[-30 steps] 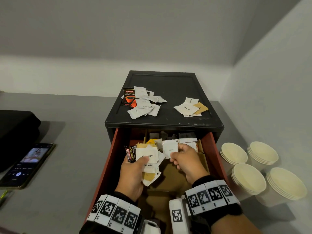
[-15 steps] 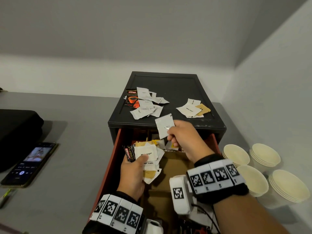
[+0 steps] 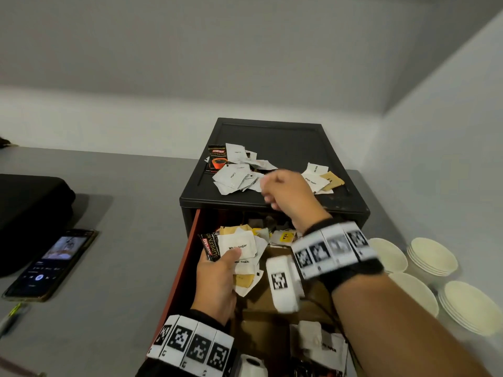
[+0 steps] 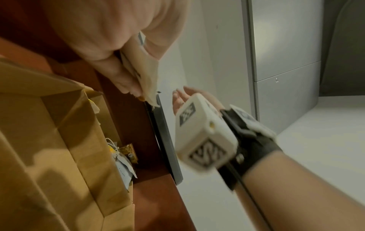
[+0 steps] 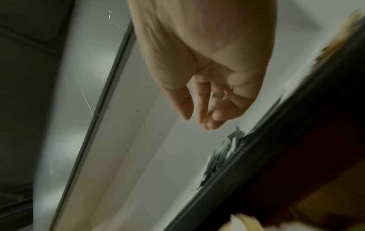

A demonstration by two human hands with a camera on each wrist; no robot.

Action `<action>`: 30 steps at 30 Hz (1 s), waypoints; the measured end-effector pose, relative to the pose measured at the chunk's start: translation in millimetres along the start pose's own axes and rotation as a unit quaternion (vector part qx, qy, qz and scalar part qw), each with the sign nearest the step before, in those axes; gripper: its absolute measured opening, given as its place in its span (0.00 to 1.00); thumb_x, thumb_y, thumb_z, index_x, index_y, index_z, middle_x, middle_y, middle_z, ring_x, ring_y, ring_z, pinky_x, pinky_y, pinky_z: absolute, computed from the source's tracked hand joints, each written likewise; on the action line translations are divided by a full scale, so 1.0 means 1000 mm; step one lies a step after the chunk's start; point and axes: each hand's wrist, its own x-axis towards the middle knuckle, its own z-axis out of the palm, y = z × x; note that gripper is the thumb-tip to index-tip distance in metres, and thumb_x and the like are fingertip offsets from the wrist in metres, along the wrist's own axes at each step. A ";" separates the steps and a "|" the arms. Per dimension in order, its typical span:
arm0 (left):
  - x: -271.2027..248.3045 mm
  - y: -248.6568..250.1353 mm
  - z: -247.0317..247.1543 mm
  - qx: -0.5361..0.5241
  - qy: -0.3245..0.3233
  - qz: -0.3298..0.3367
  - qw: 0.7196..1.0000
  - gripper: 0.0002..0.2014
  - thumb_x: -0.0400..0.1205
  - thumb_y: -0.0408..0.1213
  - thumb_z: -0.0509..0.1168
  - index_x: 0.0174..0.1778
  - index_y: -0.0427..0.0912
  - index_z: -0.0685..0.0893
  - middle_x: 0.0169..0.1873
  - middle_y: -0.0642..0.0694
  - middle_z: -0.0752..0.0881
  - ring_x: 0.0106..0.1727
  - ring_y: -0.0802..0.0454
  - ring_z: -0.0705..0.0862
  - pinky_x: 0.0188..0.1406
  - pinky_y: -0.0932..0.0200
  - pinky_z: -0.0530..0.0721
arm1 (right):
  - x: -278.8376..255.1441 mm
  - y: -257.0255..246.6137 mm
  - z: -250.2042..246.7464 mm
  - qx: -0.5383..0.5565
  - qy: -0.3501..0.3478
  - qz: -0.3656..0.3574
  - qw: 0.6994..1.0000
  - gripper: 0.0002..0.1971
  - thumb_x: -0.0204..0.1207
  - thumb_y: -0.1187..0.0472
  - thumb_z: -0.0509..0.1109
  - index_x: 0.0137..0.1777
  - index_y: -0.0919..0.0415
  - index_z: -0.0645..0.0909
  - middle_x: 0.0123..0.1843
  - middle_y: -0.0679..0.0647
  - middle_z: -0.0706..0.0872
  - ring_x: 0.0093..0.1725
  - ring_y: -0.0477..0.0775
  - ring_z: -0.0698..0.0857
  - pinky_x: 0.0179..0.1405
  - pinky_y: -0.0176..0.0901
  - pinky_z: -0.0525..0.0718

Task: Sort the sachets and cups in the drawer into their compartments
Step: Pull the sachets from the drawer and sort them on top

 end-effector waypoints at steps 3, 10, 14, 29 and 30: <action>0.002 -0.001 0.000 0.005 0.021 0.012 1.000 0.17 0.80 0.21 0.61 0.61 0.43 0.80 0.53 0.35 0.87 0.52 0.35 0.87 0.52 0.37 0.85 | -0.029 0.039 -0.002 -0.031 -0.062 0.067 0.995 0.11 0.79 0.65 0.63 0.38 0.54 0.83 0.37 0.50 0.85 0.37 0.47 0.80 0.39 0.41 0.79; 0.000 -0.002 -0.001 0.013 0.052 0.026 0.998 0.17 0.80 0.21 0.61 0.61 0.43 0.79 0.51 0.38 0.86 0.49 0.40 0.87 0.46 0.43 0.86 | -0.014 0.110 0.013 -0.170 -0.051 0.170 0.969 0.27 0.77 0.62 0.64 0.77 0.53 0.69 0.73 0.60 0.71 0.65 0.60 0.78 0.57 0.40 0.78; 0.000 -0.003 -0.002 0.020 0.057 0.027 0.998 0.19 0.80 0.21 0.61 0.65 0.41 0.78 0.54 0.36 0.86 0.50 0.37 0.86 0.48 0.41 0.85 | -0.003 0.113 0.024 -0.092 -0.045 0.204 0.974 0.23 0.77 0.63 0.62 0.73 0.62 0.71 0.53 0.61 0.80 0.46 0.56 0.78 0.36 0.42 0.76; 0.004 -0.006 -0.003 0.043 0.055 0.027 0.997 0.15 0.80 0.21 0.62 0.57 0.44 0.79 0.46 0.40 0.87 0.44 0.42 0.87 0.37 0.49 0.85 | -0.024 0.073 0.022 -0.008 -0.176 0.093 0.980 0.19 0.84 0.51 0.59 0.73 0.52 0.74 0.54 0.43 0.80 0.51 0.43 0.78 0.42 0.34 0.78; 0.004 -0.007 -0.003 0.049 0.048 0.027 0.997 0.15 0.80 0.21 0.63 0.57 0.42 0.80 0.47 0.39 0.87 0.45 0.40 0.87 0.39 0.48 0.86 | -0.029 0.075 0.021 0.001 -0.184 0.085 0.979 0.19 0.83 0.49 0.61 0.71 0.52 0.75 0.55 0.42 0.79 0.55 0.43 0.78 0.45 0.34 0.79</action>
